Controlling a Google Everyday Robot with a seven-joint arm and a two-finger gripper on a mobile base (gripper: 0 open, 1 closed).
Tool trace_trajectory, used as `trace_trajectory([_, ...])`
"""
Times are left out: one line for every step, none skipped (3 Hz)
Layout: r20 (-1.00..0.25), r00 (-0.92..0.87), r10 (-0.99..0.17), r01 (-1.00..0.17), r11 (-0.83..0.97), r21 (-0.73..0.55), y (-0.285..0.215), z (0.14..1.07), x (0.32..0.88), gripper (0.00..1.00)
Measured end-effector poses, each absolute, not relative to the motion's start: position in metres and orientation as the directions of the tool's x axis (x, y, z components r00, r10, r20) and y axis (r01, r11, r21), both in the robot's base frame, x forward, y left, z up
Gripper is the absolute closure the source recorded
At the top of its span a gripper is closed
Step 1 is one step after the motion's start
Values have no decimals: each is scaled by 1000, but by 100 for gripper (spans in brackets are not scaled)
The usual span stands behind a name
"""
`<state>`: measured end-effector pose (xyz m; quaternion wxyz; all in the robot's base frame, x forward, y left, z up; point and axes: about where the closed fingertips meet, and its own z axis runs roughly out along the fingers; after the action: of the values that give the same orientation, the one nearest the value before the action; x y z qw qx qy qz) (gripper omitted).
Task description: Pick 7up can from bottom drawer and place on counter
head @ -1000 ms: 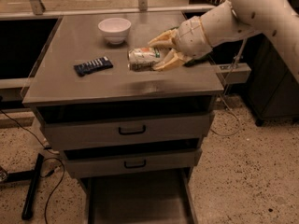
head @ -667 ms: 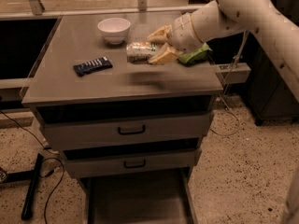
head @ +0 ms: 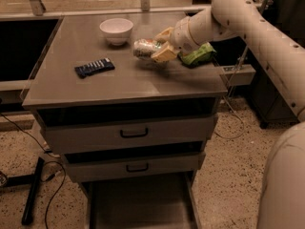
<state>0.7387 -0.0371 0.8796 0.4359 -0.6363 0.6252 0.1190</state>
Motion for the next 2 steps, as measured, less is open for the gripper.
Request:
trace_trajectory([-736,133,-663,-911,210,-354,-32,867,748,100])
trace_trajectory([-739,128,-661,-912,213,-349,-31,865,749,83])
